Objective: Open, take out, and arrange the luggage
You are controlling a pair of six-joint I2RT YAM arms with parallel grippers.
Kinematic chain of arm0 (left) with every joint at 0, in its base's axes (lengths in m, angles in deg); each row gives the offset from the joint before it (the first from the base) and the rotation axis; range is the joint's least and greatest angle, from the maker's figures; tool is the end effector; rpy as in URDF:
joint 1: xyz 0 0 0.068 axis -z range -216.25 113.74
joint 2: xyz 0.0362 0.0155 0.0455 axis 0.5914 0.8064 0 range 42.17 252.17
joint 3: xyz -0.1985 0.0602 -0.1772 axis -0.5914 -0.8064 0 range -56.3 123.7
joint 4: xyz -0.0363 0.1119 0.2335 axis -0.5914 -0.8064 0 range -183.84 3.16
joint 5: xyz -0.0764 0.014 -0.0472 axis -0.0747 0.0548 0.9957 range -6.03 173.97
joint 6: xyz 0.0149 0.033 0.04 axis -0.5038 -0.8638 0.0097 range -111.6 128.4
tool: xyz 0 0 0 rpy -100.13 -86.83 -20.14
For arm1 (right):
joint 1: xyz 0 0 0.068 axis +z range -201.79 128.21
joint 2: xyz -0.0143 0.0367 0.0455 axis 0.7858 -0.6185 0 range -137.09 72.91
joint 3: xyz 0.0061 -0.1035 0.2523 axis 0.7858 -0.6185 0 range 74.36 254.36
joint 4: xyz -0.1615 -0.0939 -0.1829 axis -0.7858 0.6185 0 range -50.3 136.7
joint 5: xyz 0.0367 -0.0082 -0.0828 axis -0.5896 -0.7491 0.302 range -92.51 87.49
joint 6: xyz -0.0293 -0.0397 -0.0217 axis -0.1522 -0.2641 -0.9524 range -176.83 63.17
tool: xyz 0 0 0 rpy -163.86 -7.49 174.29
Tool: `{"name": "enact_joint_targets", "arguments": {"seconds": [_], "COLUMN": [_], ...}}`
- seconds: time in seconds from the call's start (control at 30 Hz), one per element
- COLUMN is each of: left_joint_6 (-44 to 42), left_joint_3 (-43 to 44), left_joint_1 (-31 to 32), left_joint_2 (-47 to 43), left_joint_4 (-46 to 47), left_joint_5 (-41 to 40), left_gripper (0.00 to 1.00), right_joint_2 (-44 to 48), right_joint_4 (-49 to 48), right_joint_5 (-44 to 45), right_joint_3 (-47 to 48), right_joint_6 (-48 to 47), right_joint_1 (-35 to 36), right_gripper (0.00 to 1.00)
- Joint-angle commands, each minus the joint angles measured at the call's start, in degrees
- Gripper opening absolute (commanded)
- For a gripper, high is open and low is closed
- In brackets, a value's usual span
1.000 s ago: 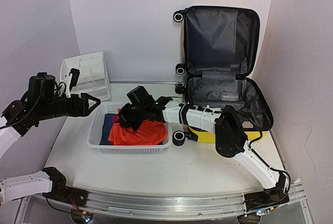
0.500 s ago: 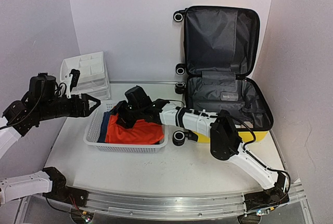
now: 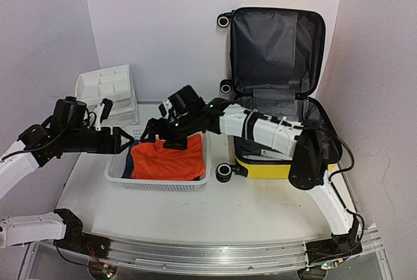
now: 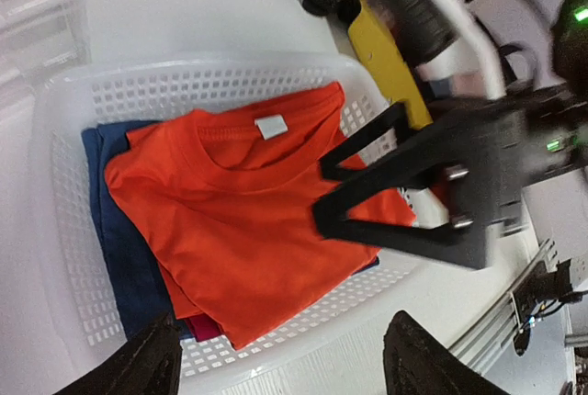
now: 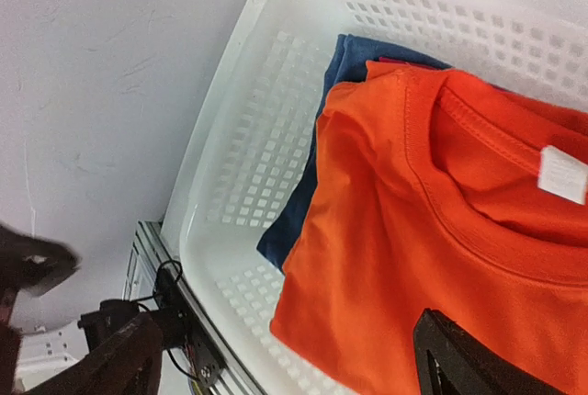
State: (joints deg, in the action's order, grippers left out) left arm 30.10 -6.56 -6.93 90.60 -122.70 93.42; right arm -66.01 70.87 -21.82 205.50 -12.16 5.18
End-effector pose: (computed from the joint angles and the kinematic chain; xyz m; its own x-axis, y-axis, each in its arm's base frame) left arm 0.1526 -0.0925 0.3148 -0.6815 -0.0353 -0.7309 0.3757 0.8403 -0.3909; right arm 0.2918 0.4706 0.2455 -0.8985 -0.1649 -0.4068 -0.4215 0.5831 0.6945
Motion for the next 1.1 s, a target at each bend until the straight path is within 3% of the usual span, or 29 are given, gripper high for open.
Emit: {"name": "enact_joint_targets", "arguments": {"seconds": [0.0, 0.2, 0.3, 0.6, 0.87, 1.07], "left_joint_6": [0.70, 0.18, -1.13, -3.93, -2.02, -2.53], "left_joint_3": [2.95, 5.18, 6.39, 4.22, -2.94, -0.69], "left_joint_1": [0.06, 0.04, 0.03, 0.65, 0.65, 0.65], "left_joint_2": [7.66, 19.19, 24.17, 35.81, 38.74, 34.89], "left_joint_4": [2.78, 2.97, 3.65, 5.02, 3.07, 2.06], "left_joint_5": [7.20, 10.15, 10.45, 11.85, 4.11, 6.74], "left_gripper": [0.71, 0.34, 0.27, 0.21, 0.21, 0.26], "right_joint_2": [10.91, 15.28, 13.79, 8.76, 6.98, 8.66], "right_joint_4": [9.28, 14.41, 17.32, 25.46, 25.98, 28.22], "right_joint_5": [-1.22, 0.70, 0.02, 5.40, 15.21, 16.68], "right_joint_3": [-5.71, -14.69, -13.86, -13.56, -19.00, -17.14], "right_joint_6": [-13.45, -18.89, -20.91, -24.30, -24.26, -24.89], "right_joint_1": [-1.67, -1.86, -1.85, -0.56, 0.75, 0.77], "right_gripper": [0.84, 0.30, 0.16, 0.10, 0.16, 0.26]}}
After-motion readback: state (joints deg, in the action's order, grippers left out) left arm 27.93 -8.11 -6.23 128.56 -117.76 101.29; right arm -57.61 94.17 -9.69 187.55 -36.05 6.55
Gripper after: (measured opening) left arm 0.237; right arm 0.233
